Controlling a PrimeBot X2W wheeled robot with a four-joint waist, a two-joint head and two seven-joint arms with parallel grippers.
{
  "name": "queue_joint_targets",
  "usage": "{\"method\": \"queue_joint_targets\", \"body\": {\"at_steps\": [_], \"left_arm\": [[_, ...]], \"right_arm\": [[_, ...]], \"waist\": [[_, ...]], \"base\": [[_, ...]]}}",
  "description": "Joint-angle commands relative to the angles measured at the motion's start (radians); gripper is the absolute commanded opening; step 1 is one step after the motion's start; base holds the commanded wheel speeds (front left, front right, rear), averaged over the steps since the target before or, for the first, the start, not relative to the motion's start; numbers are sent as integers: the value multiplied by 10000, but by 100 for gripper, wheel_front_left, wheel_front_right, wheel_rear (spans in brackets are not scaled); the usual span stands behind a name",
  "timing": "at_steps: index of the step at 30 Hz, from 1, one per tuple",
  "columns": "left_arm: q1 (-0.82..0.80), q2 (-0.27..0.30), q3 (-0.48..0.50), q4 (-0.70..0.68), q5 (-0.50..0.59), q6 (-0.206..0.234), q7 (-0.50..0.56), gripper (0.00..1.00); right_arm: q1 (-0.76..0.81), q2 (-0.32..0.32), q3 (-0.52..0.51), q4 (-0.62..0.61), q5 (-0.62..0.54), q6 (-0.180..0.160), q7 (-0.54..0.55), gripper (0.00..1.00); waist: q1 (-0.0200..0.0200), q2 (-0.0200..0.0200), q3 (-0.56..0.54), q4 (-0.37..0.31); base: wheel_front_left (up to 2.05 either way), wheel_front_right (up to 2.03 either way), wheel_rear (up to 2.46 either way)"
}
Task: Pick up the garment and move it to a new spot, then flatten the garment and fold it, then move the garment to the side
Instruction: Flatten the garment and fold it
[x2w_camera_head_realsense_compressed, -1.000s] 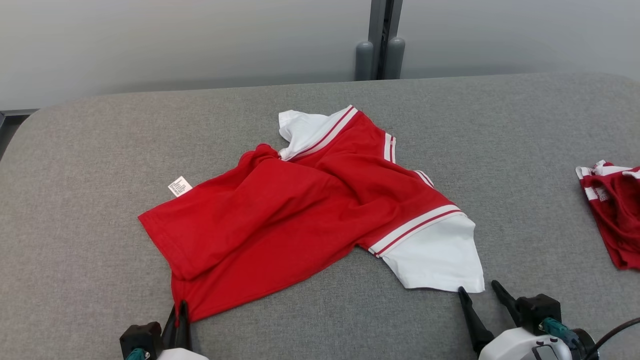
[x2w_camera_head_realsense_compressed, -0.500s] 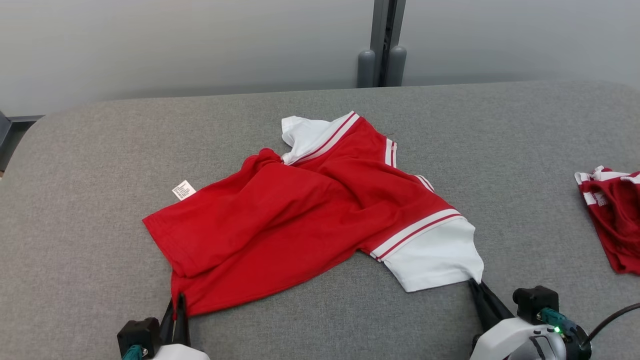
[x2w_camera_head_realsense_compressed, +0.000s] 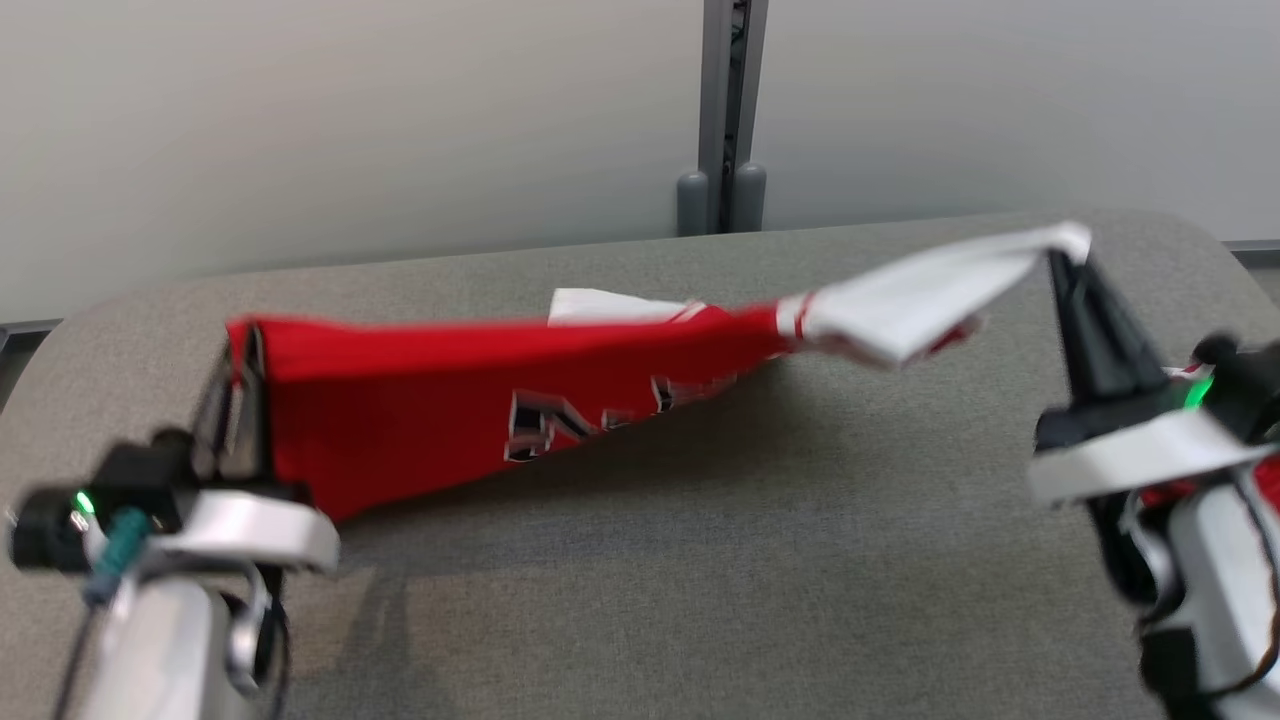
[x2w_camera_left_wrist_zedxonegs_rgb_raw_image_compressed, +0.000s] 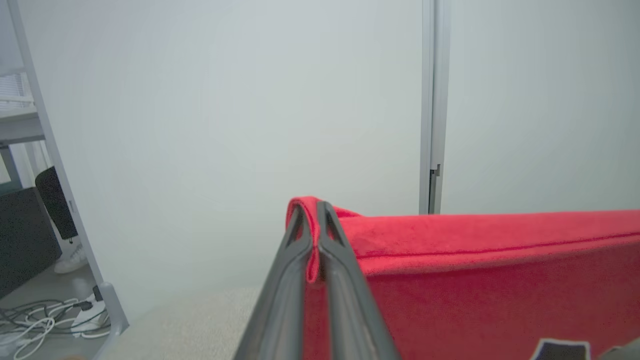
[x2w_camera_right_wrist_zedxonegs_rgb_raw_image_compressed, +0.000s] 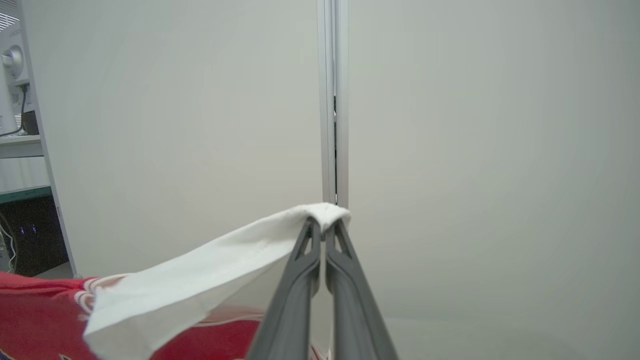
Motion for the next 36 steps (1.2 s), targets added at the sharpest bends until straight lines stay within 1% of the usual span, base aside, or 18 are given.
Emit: {"method": "queue_joint_targets", "body": {"at_steps": [1, 4, 5, 6, 8, 9, 11, 14, 18, 23, 26, 28, 29, 31, 34, 36], "left_arm": [[-882, 503, 11, 19, 239, -232, -13, 0], [-2283, 1126, -98, 290, 479, -582, 27, 0], [-2283, 1126, -98, 290, 479, -582, 27, 0], [-2770, 1375, -156, 347, 624, -681, 109, 0], [-3712, 1710, -245, 529, 776, -856, 328, 0], [-4534, 1946, -447, 778, 951, -1023, 675, 0], [-5393, 2180, -630, 975, 1133, -1160, 870, 0], [-6273, 2224, -971, 1420, 1267, -1328, 1145, 0], [-7356, 2070, -1401, 1974, 1367, -1489, 1515, 0], [-8490, 1690, -1720, 2974, 1253, -1544, 1789, 0], [-9524, 1575, -1777, 3653, 1326, -1416, 1598, 0], [-10285, 1482, -1774, 4124, 1373, -1220, 1348, 0], [-10759, 1520, -1899, 4280, 1601, -1156, 1167, 0], [-11524, 1486, -1938, 4657, 1685, -979, 808, 0], [-12441, 1456, -1964, 5224, 1762, -788, 425, 0], [-12861, 1451, -1909, 5523, 1717, -694, 247, 0]], "right_arm": [[-745, -425, 70, -455, 47, -3, 8, 0], [-1967, -983, 187, -694, 115, -3, 10, 0], [-1967, -983, 187, -694, 115, -3, 10, 0], [-2378, -1127, 257, -665, 193, -3, 10, 0], [-3256, -1447, 491, -507, 206, -3, 10, 0], [-4084, -1729, 795, -309, 159, -3, 10, 0], [-4817, -1900, 1099, -21, 116, -3, 10, 0], [-5769, -2051, 1482, 606, 113, -3, 12, 0], [-6900, -2146, 1979, 1421, 126, -3, 10, 0], [-8374, -2085, 2188, 2534, 146, -3, 10, 0], [-9503, -2138, 2136, 3126, -222, -3, 10, 0], [-10326, -2191, 1840, 3460, -480, -3, 10, 0], [-10784, -2261, 1740, 3515, -776, -3, 10, 0], [-11352, -2211, 1292, 3540, -1206, -3, 12, 0], [-11898, -2074, 684, 3532, -1752, -3, 12, 0], [-12076, -1979, 336, 3476, -1919, -3, 10, 0]], "waist": [[0, 0, -143, -117], [0, 0, -224, -173], [0, 0, -224, -173], [0, 0, -238, -181], [0, 0, -245, -188], [0, 0, -228, -187], [0, 0, -135, -193], [0, 0, 133, -162], [0, 0, 1064, -71], [0, 0, 2450, 15], [0, 0, 3263, 68], [0, 0, 3692, 81], [0, 0, 3913, 90], [0, 0, 4217, 93], [0, 0, 4519, 106], [0, 0, 4698, 101]], "base": [[0, 0, 0], [0, 0, 0], [0, 0, 0], [0, 0, 0], [0, 0, 0], [0, 0, 0], [0, 0, 0], [0, 0, 0], [0, 0, 0], [0, 0, 0], [0, 0, 0], [0, 0, 0], [0, 0, 0], [0, 0, 0], [0, 0, 0], [0, 0, 0]]}}
